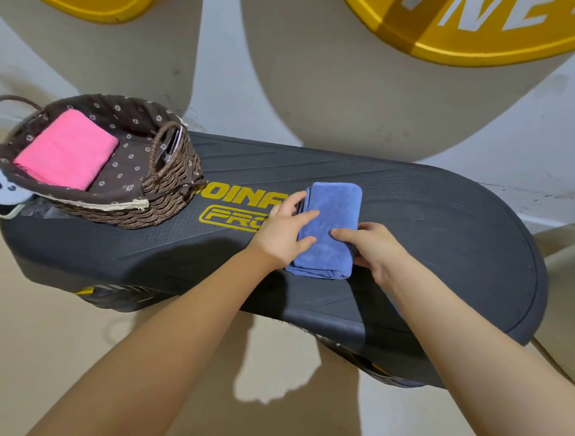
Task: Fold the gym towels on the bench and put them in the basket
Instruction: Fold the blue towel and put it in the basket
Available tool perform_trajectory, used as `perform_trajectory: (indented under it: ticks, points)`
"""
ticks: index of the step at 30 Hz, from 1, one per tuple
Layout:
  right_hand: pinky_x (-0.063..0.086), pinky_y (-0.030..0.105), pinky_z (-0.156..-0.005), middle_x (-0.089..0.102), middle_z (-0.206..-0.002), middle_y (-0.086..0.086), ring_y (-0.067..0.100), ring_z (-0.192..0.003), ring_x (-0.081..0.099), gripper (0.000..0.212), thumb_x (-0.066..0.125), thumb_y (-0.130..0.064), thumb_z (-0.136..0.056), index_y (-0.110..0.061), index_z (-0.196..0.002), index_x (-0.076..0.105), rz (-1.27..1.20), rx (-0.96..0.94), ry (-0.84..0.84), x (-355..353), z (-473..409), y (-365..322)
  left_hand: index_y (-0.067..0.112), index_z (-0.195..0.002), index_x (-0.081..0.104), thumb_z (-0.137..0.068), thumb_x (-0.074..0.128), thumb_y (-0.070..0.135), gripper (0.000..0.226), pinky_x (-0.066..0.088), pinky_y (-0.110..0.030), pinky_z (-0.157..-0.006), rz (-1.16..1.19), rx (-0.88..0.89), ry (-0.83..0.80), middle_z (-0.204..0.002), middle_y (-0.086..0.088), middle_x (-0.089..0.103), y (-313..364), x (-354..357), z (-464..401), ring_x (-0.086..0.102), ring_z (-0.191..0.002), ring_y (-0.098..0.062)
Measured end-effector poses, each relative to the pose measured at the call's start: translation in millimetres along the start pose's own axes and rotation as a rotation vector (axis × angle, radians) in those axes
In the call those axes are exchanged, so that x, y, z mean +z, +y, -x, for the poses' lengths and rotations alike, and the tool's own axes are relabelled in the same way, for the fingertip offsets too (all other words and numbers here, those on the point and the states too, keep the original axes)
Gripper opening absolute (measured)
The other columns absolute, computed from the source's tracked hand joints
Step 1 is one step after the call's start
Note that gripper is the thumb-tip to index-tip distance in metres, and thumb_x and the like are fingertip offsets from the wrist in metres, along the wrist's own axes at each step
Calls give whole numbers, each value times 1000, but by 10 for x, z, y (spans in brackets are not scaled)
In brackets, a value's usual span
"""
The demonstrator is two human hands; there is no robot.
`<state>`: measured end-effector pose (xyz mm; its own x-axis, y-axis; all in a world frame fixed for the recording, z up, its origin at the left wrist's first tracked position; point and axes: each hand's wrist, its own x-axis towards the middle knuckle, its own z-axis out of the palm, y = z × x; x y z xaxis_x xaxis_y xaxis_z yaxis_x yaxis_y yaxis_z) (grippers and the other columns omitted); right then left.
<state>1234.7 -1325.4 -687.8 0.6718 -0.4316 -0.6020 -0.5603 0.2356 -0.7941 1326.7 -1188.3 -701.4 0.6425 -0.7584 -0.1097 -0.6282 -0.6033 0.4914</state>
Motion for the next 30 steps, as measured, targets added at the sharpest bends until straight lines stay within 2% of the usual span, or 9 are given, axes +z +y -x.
perform_trajectory:
  ticks: [4, 8, 12, 17, 21, 24, 26, 28, 30]
  points:
    - [49, 29, -61, 64, -82, 12, 25, -71, 62, 13, 56, -3, -83, -4, -96, 58, -137, 41, -111, 262, 127, -232, 15, -133, 49, -96, 42, 26, 40, 30, -34, -107, -23, 103, 3, -143, -2, 42, -36, -259, 186, 35, -132, -22]
    - [50, 31, -59, 61, -87, 13, 24, -68, 61, 25, 58, -3, -81, -4, -105, 52, -136, -83, -117, 682, 263, -473, 19, -148, 19, -90, 40, 43, 66, 24, -28, -114, 466, -64, -16, -151, -4, 32, -4, -535, 464, 29, -139, -14]
    - [49, 25, -47, 59, -85, 8, 20, -67, 62, 34, 61, -7, -81, -5, -111, 45, -137, -228, -166, 1155, 483, -763, 17, -149, 8, -83, 47, 47, 83, 21, -17, -106, 520, -93, 94, -152, 0, 25, -85, -905, 692, 25, -139, -10]
    - [57, 39, -74, 62, -103, 11, 25, -85, 67, 41, 70, -25, -74, -11, -105, 46, -179, -316, -246, 1736, 689, -1111, 24, -148, -7, -57, 78, 41, 126, 27, -15, -106, 500, -19, 240, -143, 21, 22, -460, -1409, 955, 25, -133, 6]
    - [50, 32, -62, 61, -88, 2, 17, -67, 60, 24, 52, -36, -92, -15, -102, 47, -188, -339, -423, 2248, 757, -1272, 31, -134, 26, -65, 75, 19, 86, 48, -15, -85, 626, -34, 548, -107, 33, 55, -942, -1693, 1136, 59, -98, 7]
    - [50, 26, -63, 55, -93, -2, 14, -63, 54, 10, 47, -28, -96, -19, -98, 50, -161, -354, -480, 2672, 658, -1350, 22, -110, 38, -69, 59, 7, 49, 43, -7, -69, 755, -52, 755, -92, 17, 50, -1283, -1909, 1251, 53, -76, 12]
    - [48, 21, -63, 54, -94, -3, 9, -64, 54, 3, 49, -19, -95, -19, -98, 51, -103, -412, -384, 2940, 472, -1386, 27, -102, 46, -64, 55, 9, 44, 45, -17, -75, 997, -137, 749, -93, 6, 53, -1559, -2046, 1291, 55, -81, 2]
    - [46, 23, -74, 56, -105, -1, 11, -84, 58, 18, 53, -10, -91, -19, -106, 50, -41, -482, -247, 3151, 246, -1446, 24, -100, 54, -54, 58, 13, 48, 49, -29, -77, 1304, -194, 693, -97, -1, 61, -1863, -2144, 1307, 62, -89, -14]
    - [46, 27, -79, 55, -115, 4, 19, -93, 56, 44, 56, -5, -82, -19, -122, 42, -108, -398, -260, 3280, 32, -1530, 16, -101, 58, -56, 54, 11, 46, 53, -26, -71, 1562, -242, 648, -92, 0, 68, -2075, -2228, 1328, 66, -85, -14]
